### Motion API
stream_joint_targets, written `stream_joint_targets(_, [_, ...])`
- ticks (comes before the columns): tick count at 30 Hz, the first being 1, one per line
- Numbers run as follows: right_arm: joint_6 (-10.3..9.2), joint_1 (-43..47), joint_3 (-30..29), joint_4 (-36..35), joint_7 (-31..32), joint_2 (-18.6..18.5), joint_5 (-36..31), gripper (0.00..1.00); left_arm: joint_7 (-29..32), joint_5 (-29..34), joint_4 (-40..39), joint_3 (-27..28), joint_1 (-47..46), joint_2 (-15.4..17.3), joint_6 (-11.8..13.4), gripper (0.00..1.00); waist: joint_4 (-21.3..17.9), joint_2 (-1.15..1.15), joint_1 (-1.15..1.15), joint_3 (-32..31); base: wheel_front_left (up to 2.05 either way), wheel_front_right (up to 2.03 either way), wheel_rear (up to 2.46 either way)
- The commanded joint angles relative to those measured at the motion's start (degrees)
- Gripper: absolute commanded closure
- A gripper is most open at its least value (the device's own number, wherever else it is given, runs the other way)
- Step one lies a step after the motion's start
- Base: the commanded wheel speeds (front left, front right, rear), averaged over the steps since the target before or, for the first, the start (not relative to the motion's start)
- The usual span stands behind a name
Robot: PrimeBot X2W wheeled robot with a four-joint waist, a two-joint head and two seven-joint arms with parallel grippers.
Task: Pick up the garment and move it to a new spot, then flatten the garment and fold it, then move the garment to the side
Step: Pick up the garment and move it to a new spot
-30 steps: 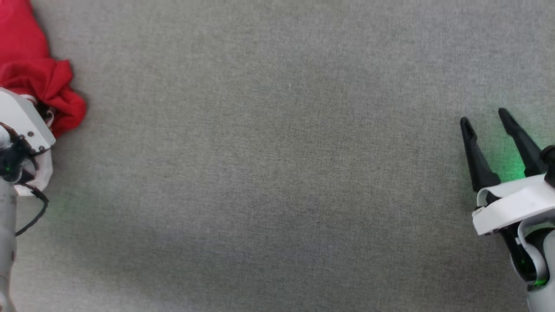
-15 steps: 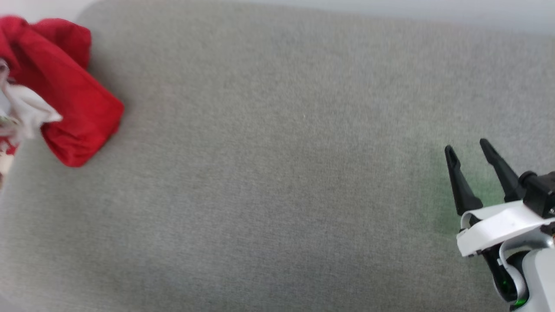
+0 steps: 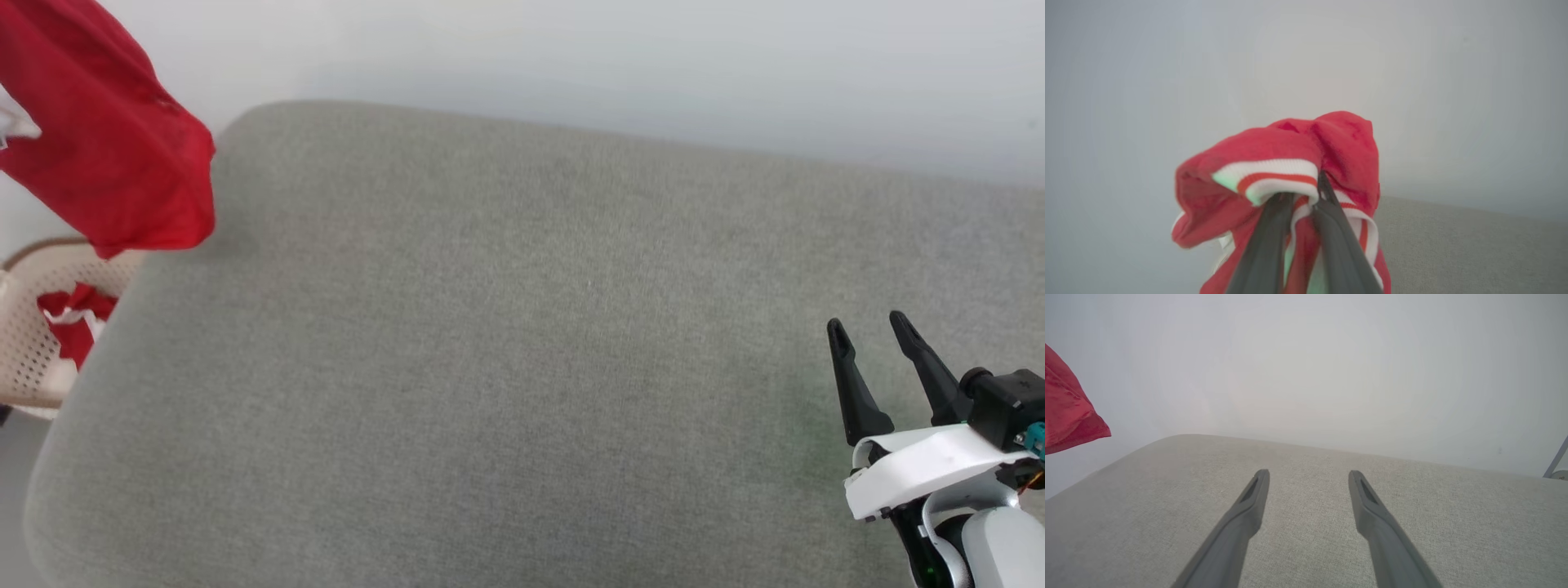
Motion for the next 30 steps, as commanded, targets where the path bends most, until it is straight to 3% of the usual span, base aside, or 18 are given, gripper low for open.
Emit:
stream_joint_targets(1, [-0.08, 0.83, -0.24, 0.26, -0.39, 0.32, 0.49, 0.00, 0.39, -0.30, -1.26, -0.16, -0.65, 0.18, -0.13, 1.00, -0.25, 0.00, 0.00, -1.89, 0.00, 0.00, 0.00])
stream_joint_targets(13, [-0.08, 1.52, -2.11, 1.34, -1.45, 0.99, -0.40, 0.00, 8.02, -3.53, -13.70, -0.82, 3.04, 0.84, 0.94, 1.00, -5.52, 0.00, 0.00, -4.08, 0.00, 0.00, 0.00])
stream_joint_targets(23, [-0.08, 2.37, -6.66, 1.22, -2.04, 0.98, -1.51, 0.00, 17.39, -6.53, -32.62, -2.26, 9.13, -1.94, 7.04, 1.00, -12.96, 0.00, 0.00, -4.00, 0.00, 0.00, 0.00])
stream_joint_targets(30, [-0.08, 2.90, -9.42, 1.20, -2.63, 1.66, -2.52, 0.00, 21.57, -7.78, -41.70, -4.62, 13.38, -4.49, 10.29, 1.00, -18.15, 0.00, 0.00, -2.12, 0.00, 0.00, 0.00])
